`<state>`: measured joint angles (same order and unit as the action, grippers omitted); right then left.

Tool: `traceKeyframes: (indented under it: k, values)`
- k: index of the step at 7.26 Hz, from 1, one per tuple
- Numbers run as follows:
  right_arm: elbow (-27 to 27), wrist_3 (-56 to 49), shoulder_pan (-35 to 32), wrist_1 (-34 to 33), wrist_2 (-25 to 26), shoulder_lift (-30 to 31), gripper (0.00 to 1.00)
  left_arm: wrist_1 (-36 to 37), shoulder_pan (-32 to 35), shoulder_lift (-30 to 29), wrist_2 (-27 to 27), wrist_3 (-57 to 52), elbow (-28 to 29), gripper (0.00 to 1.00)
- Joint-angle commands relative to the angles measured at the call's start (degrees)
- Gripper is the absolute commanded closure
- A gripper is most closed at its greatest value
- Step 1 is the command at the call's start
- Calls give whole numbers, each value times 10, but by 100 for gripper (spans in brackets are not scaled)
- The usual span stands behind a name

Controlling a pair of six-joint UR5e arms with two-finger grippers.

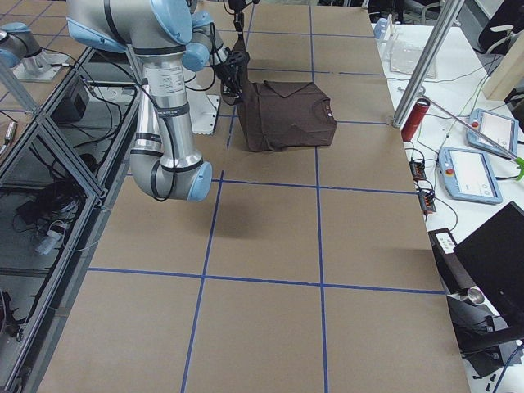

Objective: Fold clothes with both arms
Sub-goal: 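Lift the hem with both grippers and fold it toward the collar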

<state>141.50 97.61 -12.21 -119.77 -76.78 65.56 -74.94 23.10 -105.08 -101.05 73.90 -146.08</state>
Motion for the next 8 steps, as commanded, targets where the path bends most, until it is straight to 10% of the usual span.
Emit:
traceKeyframes:
  k: [1, 4, 8]
  values:
    - [-44, -64, -106, 2, -53, -31, 100, 1, 94, -36, -1, -65, 60, 100]
    - [-210, -90, -170, 133, -57, -73, 100, -12, 151, -107, 0, -95, 203, 100]
    - [-503, -135, -236, 353, -88, -137, 100, -225, 200, -118, 2, -152, 448, 100]
